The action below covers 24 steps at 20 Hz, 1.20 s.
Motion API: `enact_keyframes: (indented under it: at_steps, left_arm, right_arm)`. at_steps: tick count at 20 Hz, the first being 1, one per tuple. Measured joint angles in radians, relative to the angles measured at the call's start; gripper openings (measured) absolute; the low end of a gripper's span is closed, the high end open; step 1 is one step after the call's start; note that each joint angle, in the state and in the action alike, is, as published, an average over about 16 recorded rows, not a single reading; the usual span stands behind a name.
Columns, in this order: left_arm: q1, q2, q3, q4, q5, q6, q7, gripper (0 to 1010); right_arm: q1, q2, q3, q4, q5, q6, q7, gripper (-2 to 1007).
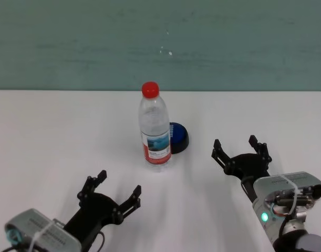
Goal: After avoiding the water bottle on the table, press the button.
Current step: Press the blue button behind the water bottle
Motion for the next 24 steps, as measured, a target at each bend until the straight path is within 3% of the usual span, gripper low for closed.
enact_keyframes:
  at_steps: [12, 24]
  left_arm:
    - [-0.017, 0.01, -0.033, 0.045, 0.0, -0.072, -0.009, 1000]
    - [-0.05, 0.013, -0.041, 0.075, -0.009, -0.075, -0.025, 1000]
  right_arm:
    - [0.0, 0.0, 0.0, 0.0, 0.0, 0.0, 0.0, 1003]
    - [0.0, 0.0, 0.0, 0.0, 0.0, 0.0, 0.0, 1003]
